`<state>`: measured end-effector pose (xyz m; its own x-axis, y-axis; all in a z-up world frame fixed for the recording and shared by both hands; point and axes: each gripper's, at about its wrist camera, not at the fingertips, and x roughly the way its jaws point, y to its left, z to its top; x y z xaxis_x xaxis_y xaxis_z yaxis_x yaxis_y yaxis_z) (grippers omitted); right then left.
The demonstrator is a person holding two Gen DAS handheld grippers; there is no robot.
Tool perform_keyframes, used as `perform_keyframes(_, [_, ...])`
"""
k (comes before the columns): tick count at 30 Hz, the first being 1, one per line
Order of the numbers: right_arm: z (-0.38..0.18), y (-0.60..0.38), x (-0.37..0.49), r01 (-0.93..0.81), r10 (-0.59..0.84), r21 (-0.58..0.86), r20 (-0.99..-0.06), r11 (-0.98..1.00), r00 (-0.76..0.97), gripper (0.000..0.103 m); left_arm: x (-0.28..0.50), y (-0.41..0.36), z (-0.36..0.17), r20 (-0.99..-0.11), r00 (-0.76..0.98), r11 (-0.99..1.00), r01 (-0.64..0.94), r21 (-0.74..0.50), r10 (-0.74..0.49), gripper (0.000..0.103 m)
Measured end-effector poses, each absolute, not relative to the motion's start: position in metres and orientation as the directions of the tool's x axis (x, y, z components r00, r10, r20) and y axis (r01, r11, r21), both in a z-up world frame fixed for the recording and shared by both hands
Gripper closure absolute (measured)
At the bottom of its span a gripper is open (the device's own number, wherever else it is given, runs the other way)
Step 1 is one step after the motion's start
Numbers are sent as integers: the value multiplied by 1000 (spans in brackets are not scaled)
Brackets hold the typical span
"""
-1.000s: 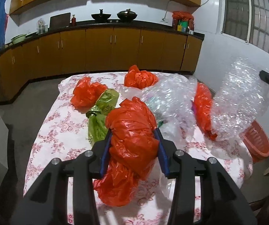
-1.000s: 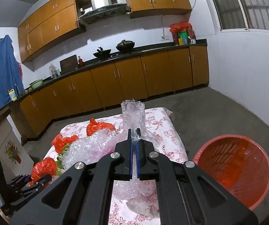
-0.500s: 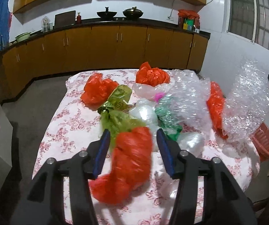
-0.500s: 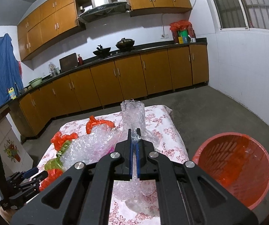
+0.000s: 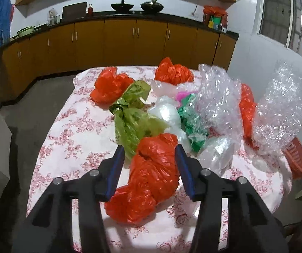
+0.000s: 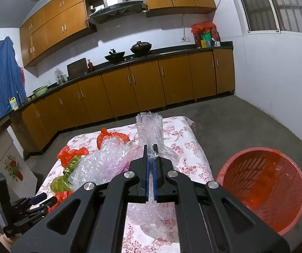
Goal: Collect trash
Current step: 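Lift the red bag with the left tool while the right tool lifts bubble wrap, then carry both items over the orange basket and open both tools to drop them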
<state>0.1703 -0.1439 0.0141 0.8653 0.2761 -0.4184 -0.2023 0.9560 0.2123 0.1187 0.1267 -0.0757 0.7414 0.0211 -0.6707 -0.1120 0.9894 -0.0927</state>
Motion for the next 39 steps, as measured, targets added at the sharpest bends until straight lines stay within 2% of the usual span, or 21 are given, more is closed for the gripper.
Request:
perform_keyframes(7, [16, -147, 169, -201, 276, 213, -422, 956, 864, 100, 125, 116, -94, -712, 702, 994, -77, -82, -5, 53])
perform_keyframes(9, [16, -147, 168, -201, 277, 215, -422, 956, 863, 100, 124, 113, -95, -710, 704, 996, -70, -63, 4, 56])
perform_keyframes(10, [16, -148, 167, -202, 277, 216, -421, 955, 864, 100, 123, 113, -94, -709, 705, 996, -69, -65, 2, 62])
perform_keyframes(11, [16, -149, 166, -203, 278, 215, -419, 955, 864, 100, 123, 114, -92, -706, 708, 995, -69, -71, -1, 74])
perform_keyframes(12, [17, -149, 166, -204, 279, 215, -418, 955, 865, 100, 122, 116, -88, -701, 713, 995, -63, -82, -13, 80])
perform_keyframes(25, [26, -162, 158, -192, 265, 218, -385, 957, 884, 100, 115, 109, -20, -587, 808, 995, -22, -97, -40, 84])
perform_keyframes(39, [28, -196, 151, -118, 192, 216, -366, 969, 911, 100, 150, 26, 48, -457, 860, 974, 214, -79, -226, 84])
